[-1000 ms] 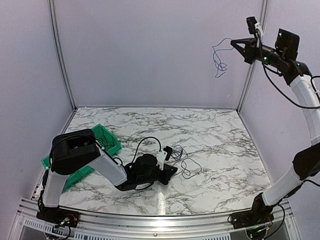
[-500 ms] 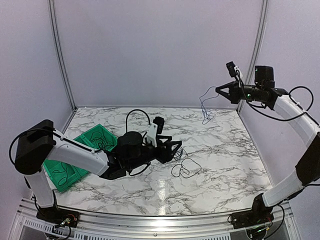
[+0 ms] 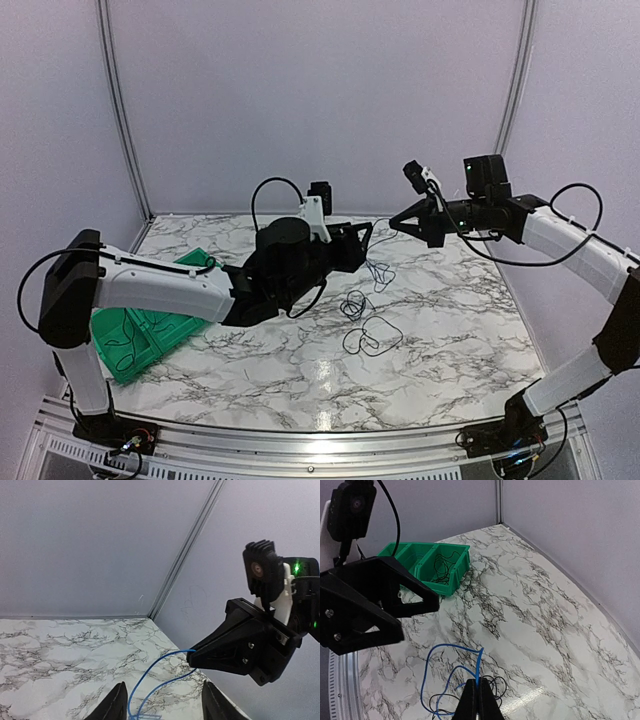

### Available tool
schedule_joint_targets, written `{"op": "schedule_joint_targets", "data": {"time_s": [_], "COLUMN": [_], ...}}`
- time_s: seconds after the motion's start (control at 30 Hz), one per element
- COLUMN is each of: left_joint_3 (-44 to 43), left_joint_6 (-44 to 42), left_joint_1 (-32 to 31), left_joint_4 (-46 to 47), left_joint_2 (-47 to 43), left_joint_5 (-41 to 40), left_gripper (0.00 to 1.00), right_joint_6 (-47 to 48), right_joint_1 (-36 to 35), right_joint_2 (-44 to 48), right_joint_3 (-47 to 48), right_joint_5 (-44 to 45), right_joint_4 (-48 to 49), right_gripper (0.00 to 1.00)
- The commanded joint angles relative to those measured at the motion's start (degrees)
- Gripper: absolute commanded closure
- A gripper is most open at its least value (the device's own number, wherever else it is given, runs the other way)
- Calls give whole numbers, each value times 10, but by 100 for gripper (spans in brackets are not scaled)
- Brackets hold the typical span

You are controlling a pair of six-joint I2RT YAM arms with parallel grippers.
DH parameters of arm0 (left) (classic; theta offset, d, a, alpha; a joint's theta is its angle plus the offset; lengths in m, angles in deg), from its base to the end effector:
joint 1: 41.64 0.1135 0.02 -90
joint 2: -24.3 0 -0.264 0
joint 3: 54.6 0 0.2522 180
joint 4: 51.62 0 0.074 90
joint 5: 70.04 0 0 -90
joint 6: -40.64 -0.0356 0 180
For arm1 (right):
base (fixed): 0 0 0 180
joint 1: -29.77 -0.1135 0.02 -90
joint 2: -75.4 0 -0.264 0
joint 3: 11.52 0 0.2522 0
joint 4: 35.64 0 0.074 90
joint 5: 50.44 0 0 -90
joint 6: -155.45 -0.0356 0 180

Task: Untangle the cables

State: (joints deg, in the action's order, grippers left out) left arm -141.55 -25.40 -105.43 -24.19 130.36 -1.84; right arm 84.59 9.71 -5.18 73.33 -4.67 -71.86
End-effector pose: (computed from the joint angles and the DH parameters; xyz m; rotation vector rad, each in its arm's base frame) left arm 0.2050 -0.3865 0.3001 0.1936 1.4996 -0.9785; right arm 0.2852 0.1306 0.3401 -1.0989 1.7379 0.8240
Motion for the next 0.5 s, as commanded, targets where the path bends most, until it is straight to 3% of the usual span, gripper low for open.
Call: {"op": "schedule_joint_targets", "data": {"time_s": [0.0,0.23,0.47], "left_joint_3": [-24,-51,-65], "left_joint_6": [41,35,56], "left_joint_1": [10,11,18], "left_joint_4": [-44,-45,-45], "left_joint_2": [38,69,93], "left_joint_5": [-42,-8,-25], "left_gripper": [51,53,58], "right_joint_6": [-8,-22,-21], "right_joint_1": [-21,-26,-26], "right_joint_2": [-10,-9,-8], "right_joint_3": [14,12,13], "right_joint_5": [-12,-23,-49], "right_joint_4": [15,20,14], "right_gripper": [100,100,100]}}
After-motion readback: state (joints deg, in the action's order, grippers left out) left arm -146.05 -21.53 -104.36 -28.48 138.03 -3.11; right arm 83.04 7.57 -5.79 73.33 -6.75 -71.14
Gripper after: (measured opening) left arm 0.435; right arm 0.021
